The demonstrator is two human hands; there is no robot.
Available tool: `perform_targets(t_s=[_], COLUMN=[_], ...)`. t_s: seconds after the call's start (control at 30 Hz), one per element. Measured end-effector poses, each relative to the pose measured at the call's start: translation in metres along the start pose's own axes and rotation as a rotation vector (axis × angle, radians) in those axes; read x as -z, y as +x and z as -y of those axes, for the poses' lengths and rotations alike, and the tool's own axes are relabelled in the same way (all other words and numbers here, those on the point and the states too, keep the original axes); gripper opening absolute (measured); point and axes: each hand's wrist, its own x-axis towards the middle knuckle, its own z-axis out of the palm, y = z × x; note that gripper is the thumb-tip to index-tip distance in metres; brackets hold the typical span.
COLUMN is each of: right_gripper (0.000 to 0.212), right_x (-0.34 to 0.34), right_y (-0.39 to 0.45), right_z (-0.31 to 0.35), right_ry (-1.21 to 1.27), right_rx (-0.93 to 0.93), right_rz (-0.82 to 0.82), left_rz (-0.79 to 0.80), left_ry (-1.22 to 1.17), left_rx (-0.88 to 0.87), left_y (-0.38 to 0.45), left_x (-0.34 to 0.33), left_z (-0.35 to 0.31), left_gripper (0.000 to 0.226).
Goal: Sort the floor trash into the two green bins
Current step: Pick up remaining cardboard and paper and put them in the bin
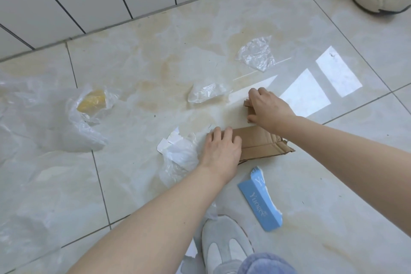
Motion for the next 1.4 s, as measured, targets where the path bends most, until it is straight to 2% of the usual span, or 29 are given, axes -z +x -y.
perform_targets(t_s=[0.1,0.2,0.3,0.43,0.57,0.63,0.7,0.8,0.87,0.93,1.03,1.13,1.23,1.4], right_gripper=[0.043,0.030,0.021,0.020,0.019,0.018,0.016,0.007,0.017,0.018,0.015,0.019,0.020,0.022], right_x=[0.000,0.002,0.017,0.053,0.063,0.060,0.052,0.030,0.018,0.010,-0.001,-0.012,-0.021,-0.035], right_y=[-0.003,-0.010,-0.018,-0.044,-0.076,-0.083,-0.088,-0.096,-0.104,-0.114,-0.129,-0.138,-0.141,-0.143], right_z=[-0.001,0.002,0.015,0.040,0.054,0.056,0.052,0.039,0.030,0.024,0.019,0.018,0.020,0.029], right_ry=[0.154,0.250,0.370,0.692,0.938,1.056,1.075,1.077,1.063,0.984,0.868,0.786,0.615,0.467], right_rx=[-0.007,0.026,0.036,-0.024,-0.117,-0.196,-0.267,-0.345,-0.373,-0.362,-0.353,-0.343,-0.311,-0.230], right_rz=[-0.032,-0.082,-0.222,-0.454,-0.482,-0.431,-0.311,-0.015,0.199,0.317,0.363,0.399,0.364,0.394], left_rz=[-0.008,0.121,0.183,0.194,0.194,0.154,0.098,0.073,0.058,0.047,0.063,0.068,0.071,0.082], left_ry=[-0.064,-0.205,-0.389,-0.665,-0.769,-0.885,-1.057,-1.337,-1.476,-1.597,-1.708,-1.771,-1.797,-1.699], left_rx=[0.017,0.075,0.128,0.335,0.569,0.681,0.769,0.859,0.916,0.965,0.986,0.978,0.987,0.914], left_y=[-0.002,-0.008,-0.012,-0.022,-0.039,-0.050,-0.060,-0.070,-0.074,-0.075,-0.076,-0.073,-0.070,-0.064], left_x=[-0.001,0.001,0.011,0.036,0.046,0.047,0.048,0.045,0.041,0.039,0.039,0.038,0.038,0.034], left_z=[0.002,0.007,0.010,0.023,0.058,0.078,0.094,0.115,0.126,0.131,0.128,0.126,0.125,0.124], left_gripper=[0.047,0.065,0.083,0.073,0.067,0.068,0.062,0.047,0.043,0.033,0.009,0.008,0.008,0.013])
